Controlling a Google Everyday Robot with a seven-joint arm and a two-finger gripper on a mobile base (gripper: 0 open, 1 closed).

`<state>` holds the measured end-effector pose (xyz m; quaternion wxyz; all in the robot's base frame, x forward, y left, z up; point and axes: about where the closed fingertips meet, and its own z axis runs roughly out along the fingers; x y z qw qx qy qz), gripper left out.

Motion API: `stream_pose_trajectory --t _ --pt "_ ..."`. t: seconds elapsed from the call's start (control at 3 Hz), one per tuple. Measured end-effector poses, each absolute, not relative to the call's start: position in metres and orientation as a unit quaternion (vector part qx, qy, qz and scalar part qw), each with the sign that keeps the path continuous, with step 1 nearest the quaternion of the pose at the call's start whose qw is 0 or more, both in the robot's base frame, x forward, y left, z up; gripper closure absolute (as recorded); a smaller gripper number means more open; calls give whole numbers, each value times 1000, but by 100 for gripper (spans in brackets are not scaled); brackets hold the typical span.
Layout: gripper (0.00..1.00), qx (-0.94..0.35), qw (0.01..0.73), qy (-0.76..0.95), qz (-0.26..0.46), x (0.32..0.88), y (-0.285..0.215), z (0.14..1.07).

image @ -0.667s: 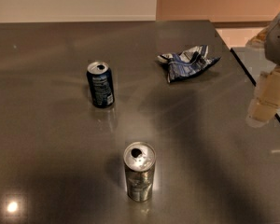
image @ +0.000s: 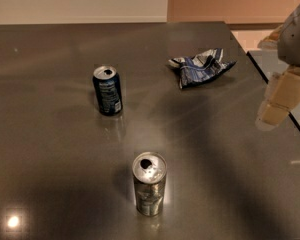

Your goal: Move pepsi can near redbull can

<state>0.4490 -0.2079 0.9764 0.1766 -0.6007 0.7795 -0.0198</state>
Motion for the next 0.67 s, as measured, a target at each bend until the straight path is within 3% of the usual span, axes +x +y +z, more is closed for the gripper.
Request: stream_pose_trajectory --t 0.67 --pt "0 -600 249 758 57 505 -153 967"
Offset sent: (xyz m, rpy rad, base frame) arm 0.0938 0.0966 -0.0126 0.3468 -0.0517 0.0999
